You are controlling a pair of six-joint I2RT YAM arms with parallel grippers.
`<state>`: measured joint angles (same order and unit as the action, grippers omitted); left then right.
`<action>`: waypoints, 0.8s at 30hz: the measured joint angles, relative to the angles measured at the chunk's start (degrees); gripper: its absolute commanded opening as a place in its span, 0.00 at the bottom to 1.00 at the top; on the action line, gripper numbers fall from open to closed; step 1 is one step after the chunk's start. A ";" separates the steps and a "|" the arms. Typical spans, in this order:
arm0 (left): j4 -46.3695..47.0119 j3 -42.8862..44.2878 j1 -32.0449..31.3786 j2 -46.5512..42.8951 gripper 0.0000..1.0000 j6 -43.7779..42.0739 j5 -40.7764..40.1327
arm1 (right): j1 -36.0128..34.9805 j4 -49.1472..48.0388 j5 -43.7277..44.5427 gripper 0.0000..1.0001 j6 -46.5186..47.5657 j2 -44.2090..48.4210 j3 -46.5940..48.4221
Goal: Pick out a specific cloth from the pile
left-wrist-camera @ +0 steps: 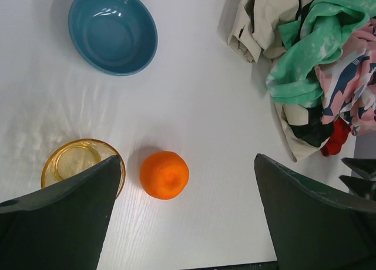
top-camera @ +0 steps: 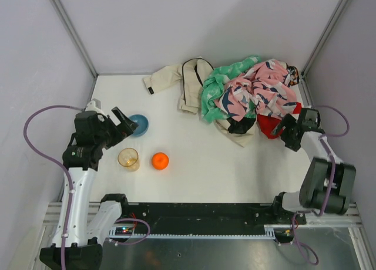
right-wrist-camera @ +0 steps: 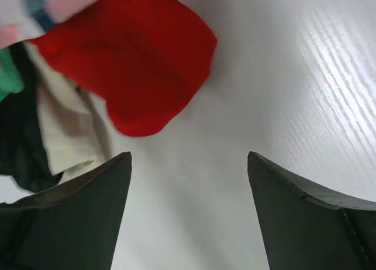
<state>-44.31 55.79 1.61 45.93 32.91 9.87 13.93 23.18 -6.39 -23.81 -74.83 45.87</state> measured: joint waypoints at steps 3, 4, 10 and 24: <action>0.00 -0.15 0.00 0.44 1.00 -0.04 0.79 | 1.07 -3.50 -2.75 0.81 -0.63 -7.65 -0.13; 0.00 -0.31 0.00 0.48 1.00 -0.07 0.90 | 1.09 -4.52 -3.50 0.81 -0.90 -9.22 -0.13; -0.04 -0.74 0.00 0.57 1.00 -0.39 0.94 | 0.90 -14.19 -7.04 0.83 -2.73 -15.04 -0.11; -0.04 -0.79 0.00 1.68 1.00 -0.39 0.87 | -3.48 -17.64 -2.62 0.59 -3.63 -28.44 14.56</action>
<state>-44.36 55.00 1.61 47.62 32.51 10.74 10.46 5.54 -9.02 -27.44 -103.26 60.42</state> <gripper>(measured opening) 0.994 0.729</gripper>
